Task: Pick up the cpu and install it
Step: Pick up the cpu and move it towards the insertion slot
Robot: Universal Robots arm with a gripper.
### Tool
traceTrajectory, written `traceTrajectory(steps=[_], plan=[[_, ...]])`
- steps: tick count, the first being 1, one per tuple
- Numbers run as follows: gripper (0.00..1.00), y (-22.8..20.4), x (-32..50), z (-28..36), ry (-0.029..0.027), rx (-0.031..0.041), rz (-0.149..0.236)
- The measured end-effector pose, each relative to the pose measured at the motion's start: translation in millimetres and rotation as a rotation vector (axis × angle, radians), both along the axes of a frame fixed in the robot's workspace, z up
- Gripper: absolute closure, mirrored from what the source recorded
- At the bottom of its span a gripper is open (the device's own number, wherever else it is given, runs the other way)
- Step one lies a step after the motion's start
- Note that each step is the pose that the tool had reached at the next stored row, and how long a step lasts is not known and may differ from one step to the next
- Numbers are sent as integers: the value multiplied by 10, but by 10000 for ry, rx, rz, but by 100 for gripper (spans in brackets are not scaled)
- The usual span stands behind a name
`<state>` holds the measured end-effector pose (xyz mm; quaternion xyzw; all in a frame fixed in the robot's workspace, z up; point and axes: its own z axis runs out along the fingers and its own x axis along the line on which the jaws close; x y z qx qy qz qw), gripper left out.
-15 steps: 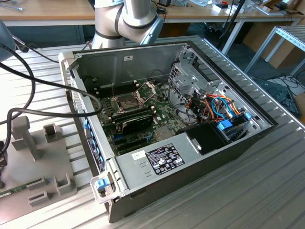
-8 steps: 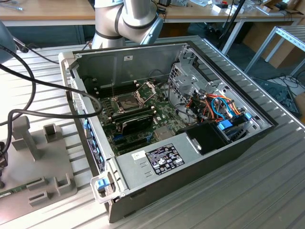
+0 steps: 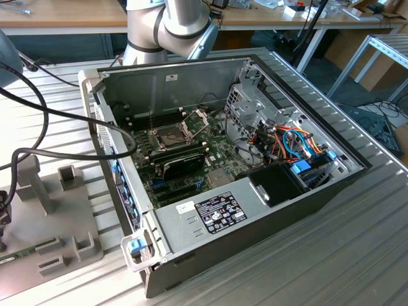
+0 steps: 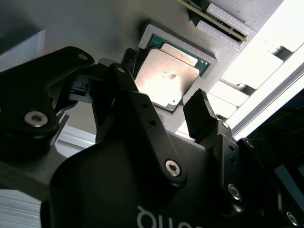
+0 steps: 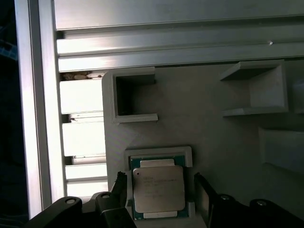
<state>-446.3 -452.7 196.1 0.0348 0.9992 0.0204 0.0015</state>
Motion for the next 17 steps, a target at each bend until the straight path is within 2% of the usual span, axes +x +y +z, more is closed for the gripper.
traceTrajectory(steps=[12, 17], plan=[[32, 0, 0, -5, 0, 0, 155], [32, 1, 0, -6, 1, 0, 540]])
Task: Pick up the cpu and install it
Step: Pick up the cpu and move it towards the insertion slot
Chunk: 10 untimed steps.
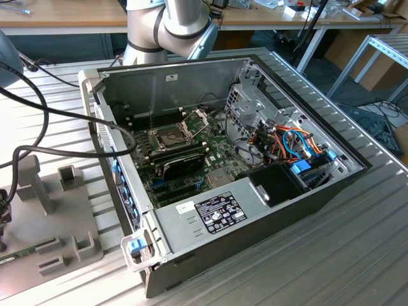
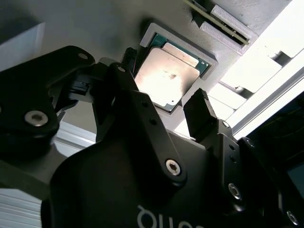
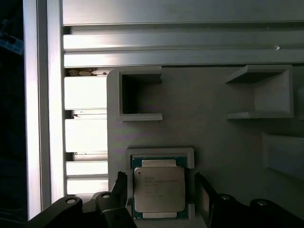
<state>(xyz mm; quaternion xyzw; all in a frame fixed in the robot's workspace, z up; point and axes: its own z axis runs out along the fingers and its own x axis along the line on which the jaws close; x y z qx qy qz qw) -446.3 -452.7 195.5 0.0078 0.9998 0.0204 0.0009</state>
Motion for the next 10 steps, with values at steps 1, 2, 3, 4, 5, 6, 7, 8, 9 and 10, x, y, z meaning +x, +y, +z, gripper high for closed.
traceTrajectory(steps=[1, 2, 3, 4, 5, 6, 7, 8, 9, 10], plan=[[32, 0, 0, 0, 0, -1, 51], [32, 0, 0, 0, 0, -2, 81], [32, 0, 0, -1, 0, -3, 110], [32, 0, 0, -4, -1, -2, 127], [32, 1, 1, -7, -2, -2, 141], [32, 1, 1, -9, -1, -2, 151], [32, 1, 1, -10, 0, -3, 158], [32, 2, 0, -10, 1, -4, 164], [32, 2, 0, -12, 0, -3, 169], [32, 2, 0, -14, 0, -3, 175]])
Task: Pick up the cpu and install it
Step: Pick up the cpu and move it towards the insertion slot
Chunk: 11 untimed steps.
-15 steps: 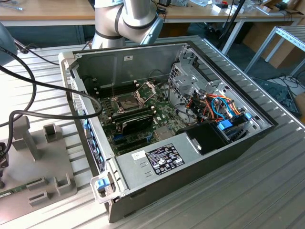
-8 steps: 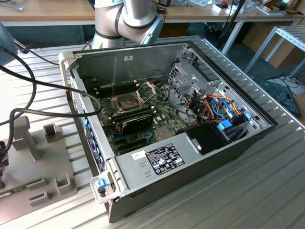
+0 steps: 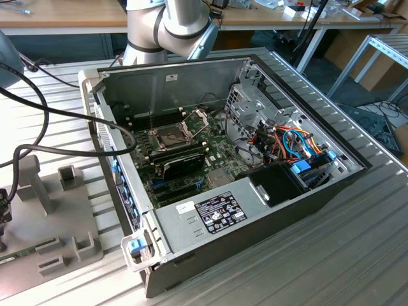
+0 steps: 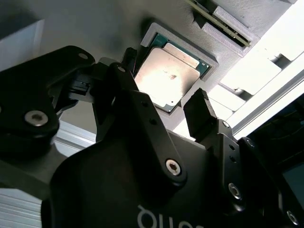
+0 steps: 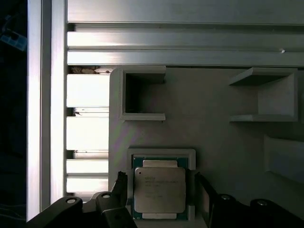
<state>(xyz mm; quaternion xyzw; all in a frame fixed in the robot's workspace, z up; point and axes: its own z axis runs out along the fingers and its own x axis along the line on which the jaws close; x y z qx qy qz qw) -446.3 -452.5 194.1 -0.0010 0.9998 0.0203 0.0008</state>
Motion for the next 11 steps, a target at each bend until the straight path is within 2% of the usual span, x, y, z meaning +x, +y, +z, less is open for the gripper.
traceTrajectory(steps=[11], plan=[[32, 2, 0, -13, 0, -6, 60]])
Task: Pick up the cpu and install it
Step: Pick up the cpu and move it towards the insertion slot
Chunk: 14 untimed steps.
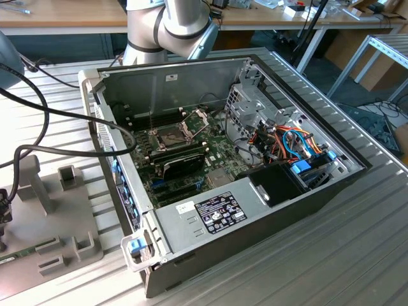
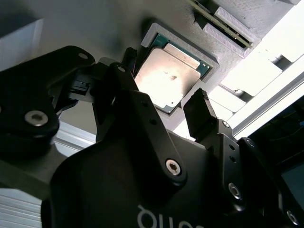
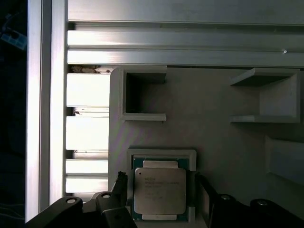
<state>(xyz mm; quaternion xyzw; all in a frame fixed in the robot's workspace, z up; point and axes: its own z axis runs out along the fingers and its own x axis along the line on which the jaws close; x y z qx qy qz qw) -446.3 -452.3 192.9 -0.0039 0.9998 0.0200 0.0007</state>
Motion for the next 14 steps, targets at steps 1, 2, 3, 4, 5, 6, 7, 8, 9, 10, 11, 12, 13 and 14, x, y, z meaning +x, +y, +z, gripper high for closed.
traceTrajectory(steps=[1, 2, 3, 4, 5, 6, 7, 8, 9, 10, 11, 12, 13, 14], plan=[[32, 0, 0, 0, 0, -4, 0], [32, 0, 0, -1, 0, -11, 0], [32, 0, 0, -1, 1, -19, 0], [32, 0, 0, 0, 3, -30, 0], [32, 0, 0, -1, 4, -48, 0], [32, 0, 0, 0, 5, -55, 0], [32, 0, 0, 0, 6, -63, 0], [32, 0, 0, 0, 6, -68, 0], [32, 0, 0, 0, 6, -69, 0], [32, 0, 0, 0, 6, -69, 0], [32, 1, 1, -1, 5, -70, 0], [32, 2, 1, -1, 5, -69, 0], [32, 3, 1, -2, 5, -69, 0], [32, 3, 2, -2, 5, -70, 0]])
